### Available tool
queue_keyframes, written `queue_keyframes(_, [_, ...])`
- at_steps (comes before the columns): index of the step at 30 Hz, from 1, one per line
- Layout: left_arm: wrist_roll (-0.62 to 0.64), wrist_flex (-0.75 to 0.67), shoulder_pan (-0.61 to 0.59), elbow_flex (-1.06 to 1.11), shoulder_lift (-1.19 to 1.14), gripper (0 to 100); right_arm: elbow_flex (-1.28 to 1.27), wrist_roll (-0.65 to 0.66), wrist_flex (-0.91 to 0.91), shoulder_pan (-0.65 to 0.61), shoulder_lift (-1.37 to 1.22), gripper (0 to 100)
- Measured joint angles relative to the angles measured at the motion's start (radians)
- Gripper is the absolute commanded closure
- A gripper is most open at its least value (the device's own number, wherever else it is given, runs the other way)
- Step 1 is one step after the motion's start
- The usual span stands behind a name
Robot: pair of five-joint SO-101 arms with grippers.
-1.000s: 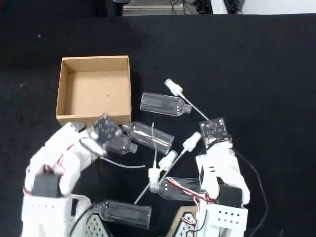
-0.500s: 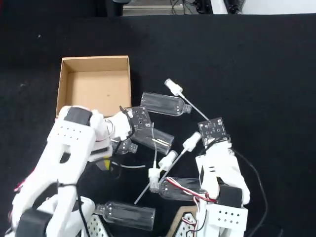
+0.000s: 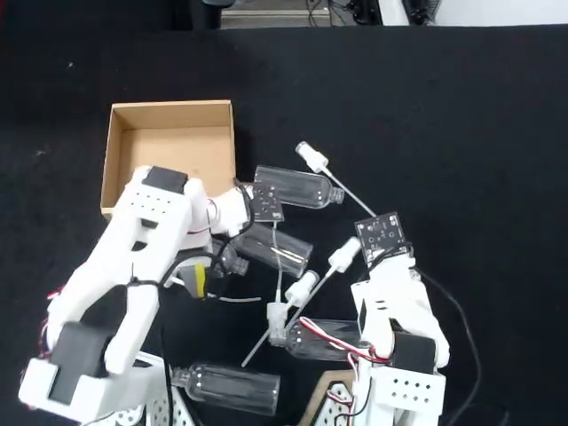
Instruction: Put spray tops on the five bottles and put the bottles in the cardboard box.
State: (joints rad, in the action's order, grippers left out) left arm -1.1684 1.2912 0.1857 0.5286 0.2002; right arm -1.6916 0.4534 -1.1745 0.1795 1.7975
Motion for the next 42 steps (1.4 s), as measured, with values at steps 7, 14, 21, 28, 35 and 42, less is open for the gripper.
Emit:
queue_keyframes(7, [-0.002,-0.071,0.026,-0.035,-0.075,67,0.0,0.0,0.0,0.0,0.0,98.0])
queue_keyframes(14, [-0.002,-0.127,0.028,-0.031,-0.135,67,0.0,0.0,0.0,0.0,0.0,98.0])
queue_keyframes(21, [-0.002,-0.173,0.037,-0.031,-0.236,71,0.0,0.0,0.0,0.0,0.0,98.0])
queue_keyframes(28, [-0.002,-0.166,0.037,-0.031,-0.267,76,0.0,0.0,0.0,0.0,0.0,98.0])
queue_keyframes(35, [-0.002,-0.164,0.037,-0.031,-0.267,76,0.0,0.0,0.0,0.0,0.0,98.0])
queue_keyframes(42, [-0.002,-0.06,0.055,-0.031,-0.13,76,0.0,0.0,0.0,0.0,0.0,98.0])
